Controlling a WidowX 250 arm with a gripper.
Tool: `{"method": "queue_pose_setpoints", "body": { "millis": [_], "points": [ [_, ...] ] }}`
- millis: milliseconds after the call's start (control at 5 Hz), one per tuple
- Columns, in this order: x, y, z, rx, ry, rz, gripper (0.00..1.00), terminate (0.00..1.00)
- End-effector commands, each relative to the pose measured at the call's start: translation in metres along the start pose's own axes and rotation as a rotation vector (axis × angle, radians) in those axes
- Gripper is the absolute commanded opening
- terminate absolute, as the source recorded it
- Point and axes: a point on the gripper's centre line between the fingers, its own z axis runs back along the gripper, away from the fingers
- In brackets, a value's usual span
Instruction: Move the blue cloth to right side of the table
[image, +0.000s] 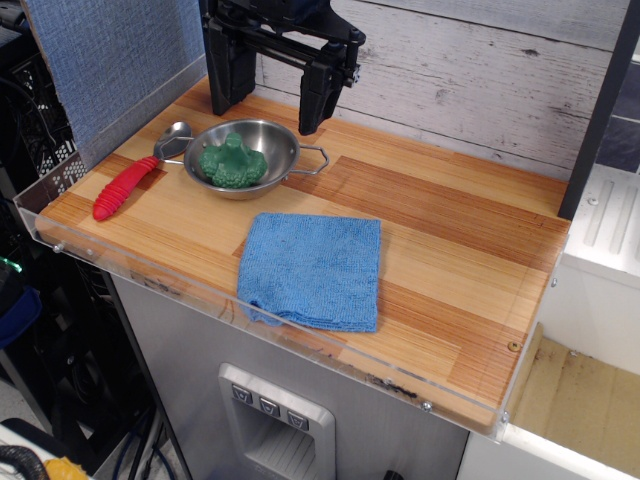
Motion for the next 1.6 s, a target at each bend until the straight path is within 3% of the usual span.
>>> {"method": "queue_pose_setpoints", "body": {
  "millis": [0,400,800,1200,1400],
  "points": [
    [0.0,0.0,0.0,0.0,0.0,0.0,1.0,0.0],
    [-0.018,-0.014,-0.025,0.009,0.003,-0.062,1.0,0.0],
    [-0.011,-0.023,-0.064,0.031,0.018,-0.095,1.0,0.0],
    [0.014,-0.032,-0.096,-0.048,-0.067,-0.132,1.0,0.0],
    [0.016,-0.042,-0.104,-0.07,-0.058,-0.157,1.0,0.0]
  ]
}}
